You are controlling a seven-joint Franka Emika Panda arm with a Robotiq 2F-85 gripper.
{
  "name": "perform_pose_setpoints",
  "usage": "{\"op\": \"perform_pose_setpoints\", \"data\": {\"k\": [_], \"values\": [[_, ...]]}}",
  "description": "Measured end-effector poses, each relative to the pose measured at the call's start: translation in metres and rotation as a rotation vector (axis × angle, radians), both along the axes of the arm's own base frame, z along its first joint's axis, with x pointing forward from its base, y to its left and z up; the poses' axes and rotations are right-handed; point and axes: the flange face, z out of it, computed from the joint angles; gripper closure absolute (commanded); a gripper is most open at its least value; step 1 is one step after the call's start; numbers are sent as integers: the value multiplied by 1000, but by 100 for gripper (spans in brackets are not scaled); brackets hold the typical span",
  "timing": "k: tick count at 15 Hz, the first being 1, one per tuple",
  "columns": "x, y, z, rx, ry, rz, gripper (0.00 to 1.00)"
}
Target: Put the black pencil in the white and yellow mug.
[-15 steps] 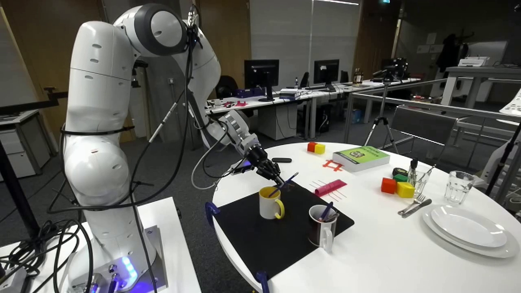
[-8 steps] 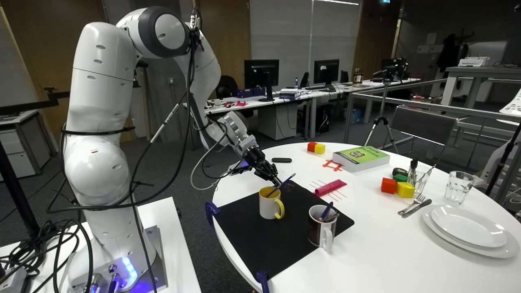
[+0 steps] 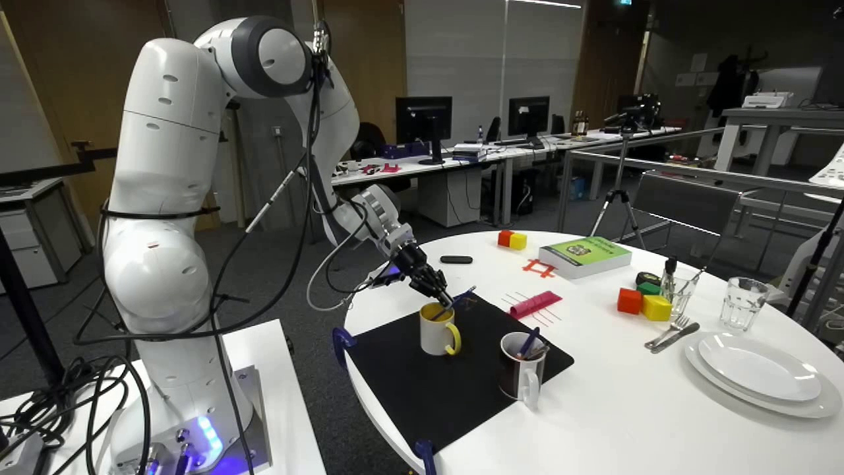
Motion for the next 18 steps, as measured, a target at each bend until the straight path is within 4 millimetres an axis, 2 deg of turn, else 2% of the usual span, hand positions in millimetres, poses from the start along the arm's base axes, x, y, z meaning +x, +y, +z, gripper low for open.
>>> {"op": "perform_pose_setpoints", "data": {"k": [4,5,6,14,15,18], "values": [[-2,1,-6,-1,13,2,98],[-2,1,-7,-1,14,2,67],[-2,1,-7,-1,14,3,66],[1,2,-6,1,9,3,5],[1,2,-5,2,8,3,1],[5,3,-2,12,-2,1,0]]}}
